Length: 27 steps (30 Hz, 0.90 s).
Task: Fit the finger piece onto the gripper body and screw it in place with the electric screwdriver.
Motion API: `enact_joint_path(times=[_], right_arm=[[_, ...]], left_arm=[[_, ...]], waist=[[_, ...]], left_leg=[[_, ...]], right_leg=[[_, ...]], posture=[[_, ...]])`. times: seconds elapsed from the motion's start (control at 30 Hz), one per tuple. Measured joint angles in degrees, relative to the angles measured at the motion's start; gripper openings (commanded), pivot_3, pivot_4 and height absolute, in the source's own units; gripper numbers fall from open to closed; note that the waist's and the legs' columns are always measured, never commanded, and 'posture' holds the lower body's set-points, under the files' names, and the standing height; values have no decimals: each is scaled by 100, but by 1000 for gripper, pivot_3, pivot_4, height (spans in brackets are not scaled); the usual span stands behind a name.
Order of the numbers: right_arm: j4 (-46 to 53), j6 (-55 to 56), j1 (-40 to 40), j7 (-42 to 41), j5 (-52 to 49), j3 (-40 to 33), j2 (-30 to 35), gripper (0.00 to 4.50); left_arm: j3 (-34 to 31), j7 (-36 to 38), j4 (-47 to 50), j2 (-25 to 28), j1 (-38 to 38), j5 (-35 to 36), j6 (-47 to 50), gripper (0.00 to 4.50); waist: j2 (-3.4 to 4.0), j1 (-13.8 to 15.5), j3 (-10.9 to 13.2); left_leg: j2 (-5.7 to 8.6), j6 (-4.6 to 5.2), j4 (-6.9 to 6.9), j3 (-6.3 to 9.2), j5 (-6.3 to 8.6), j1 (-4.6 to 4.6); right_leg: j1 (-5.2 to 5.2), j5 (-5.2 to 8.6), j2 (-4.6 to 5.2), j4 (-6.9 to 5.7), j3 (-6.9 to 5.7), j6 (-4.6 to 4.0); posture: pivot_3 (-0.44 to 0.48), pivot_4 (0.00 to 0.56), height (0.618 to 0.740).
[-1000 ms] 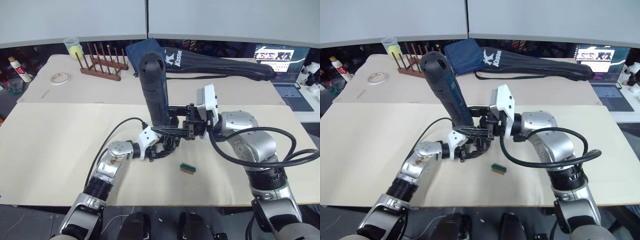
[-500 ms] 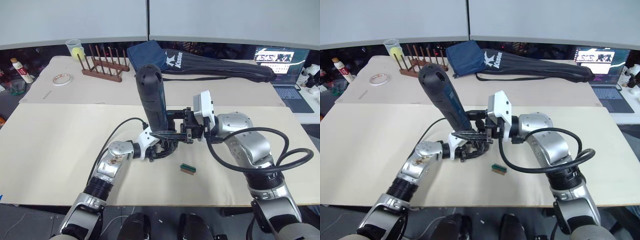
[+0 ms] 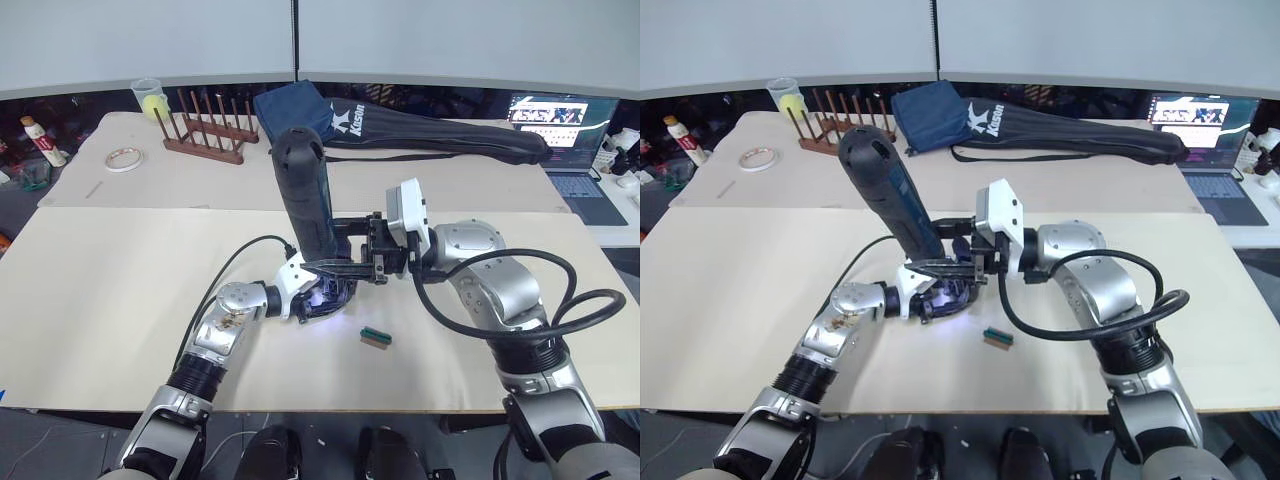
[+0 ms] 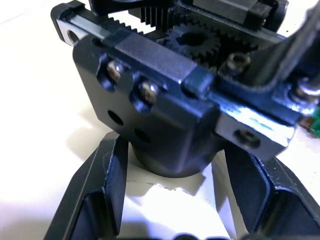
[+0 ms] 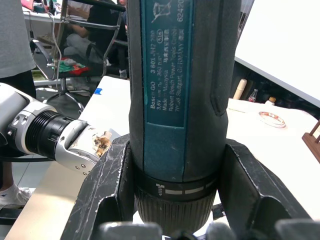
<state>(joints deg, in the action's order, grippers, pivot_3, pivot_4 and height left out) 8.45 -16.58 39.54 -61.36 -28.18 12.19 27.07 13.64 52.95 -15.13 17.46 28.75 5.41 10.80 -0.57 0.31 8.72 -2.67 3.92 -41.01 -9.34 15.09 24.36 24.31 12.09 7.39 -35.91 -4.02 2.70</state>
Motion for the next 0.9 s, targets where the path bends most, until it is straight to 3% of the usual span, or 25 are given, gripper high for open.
enact_joint_path(times=[0.47,0.77,0.87,0.9], right_arm=[[252,-672,26,259,-462,-513,99,1912],[852,-890,175,374,-1116,-926,24,1912],[960,-1542,180,587,-1734,-1082,82,1912],[975,-1950,206,758,-2163,-1214,168,1912]], left_arm=[[39,32,-95,-33,101,-7,-65,2321],[66,115,-255,-42,224,-46,-94,2321],[65,125,-281,-61,243,-49,-91,2321],[63,125,-271,-62,246,-46,-60,2821]], waist=[[-2,5,1],[-2,13,2],[-2,26,2],[-2,29,2]], left_leg=[[2,0,2,0,0,28],[3,1,2,0,0,29],[3,2,2,3,0,30],[3,2,2,4,1,30]], right_leg=[[26,0,3,2,-1,0],[26,0,3,3,-3,0],[25,0,5,3,-3,0],[25,-1,7,3,-3,0]], posture=[[0,150,740],[0,150,740],[0,150,740],[0,150,740]])
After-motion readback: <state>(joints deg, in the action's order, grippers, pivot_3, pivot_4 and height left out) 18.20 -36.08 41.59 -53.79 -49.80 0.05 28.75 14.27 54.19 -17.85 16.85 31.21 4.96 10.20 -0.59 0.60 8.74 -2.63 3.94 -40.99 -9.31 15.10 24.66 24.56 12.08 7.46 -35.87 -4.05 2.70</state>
